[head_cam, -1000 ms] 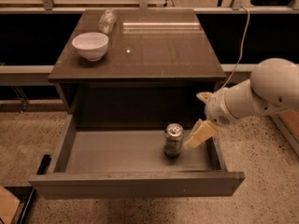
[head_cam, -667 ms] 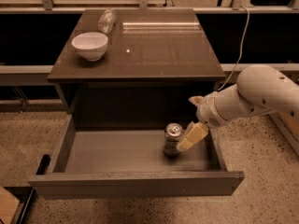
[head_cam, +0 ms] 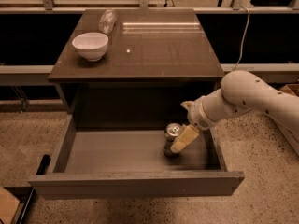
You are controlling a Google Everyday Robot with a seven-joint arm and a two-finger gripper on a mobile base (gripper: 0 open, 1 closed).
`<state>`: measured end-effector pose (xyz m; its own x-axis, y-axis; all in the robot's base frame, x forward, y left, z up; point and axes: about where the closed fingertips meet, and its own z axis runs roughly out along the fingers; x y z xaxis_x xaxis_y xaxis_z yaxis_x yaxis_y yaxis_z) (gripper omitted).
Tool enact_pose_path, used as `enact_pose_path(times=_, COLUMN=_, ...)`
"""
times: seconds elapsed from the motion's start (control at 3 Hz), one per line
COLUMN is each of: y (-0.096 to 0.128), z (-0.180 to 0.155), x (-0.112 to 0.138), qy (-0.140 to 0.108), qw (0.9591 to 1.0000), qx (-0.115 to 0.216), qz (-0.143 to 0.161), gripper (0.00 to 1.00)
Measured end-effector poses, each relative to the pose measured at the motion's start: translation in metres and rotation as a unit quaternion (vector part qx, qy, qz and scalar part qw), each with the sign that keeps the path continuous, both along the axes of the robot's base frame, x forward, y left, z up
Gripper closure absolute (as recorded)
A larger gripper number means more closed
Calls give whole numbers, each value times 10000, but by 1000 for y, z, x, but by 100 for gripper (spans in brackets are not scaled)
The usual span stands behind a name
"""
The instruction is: Pick 7up can from top drawer and place on counter
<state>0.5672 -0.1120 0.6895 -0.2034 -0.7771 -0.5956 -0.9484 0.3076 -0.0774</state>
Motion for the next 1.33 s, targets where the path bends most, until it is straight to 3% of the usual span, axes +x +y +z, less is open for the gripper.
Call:
enact_pose_path(times=0.67, y=14, z=-21, x=-8, qy=270, qw=9996, qx=42, qz=80, gripper=43)
enact_pose_path(times=1.0, y=15, z=-10, x=-17, qy=237, qw=9997, qx=28, qz=52, gripper=66)
enact_pose_path(times=1.33, y=7, z=25, x=-19, qy=258, qw=9996, qx=129, qz=11, gripper=89)
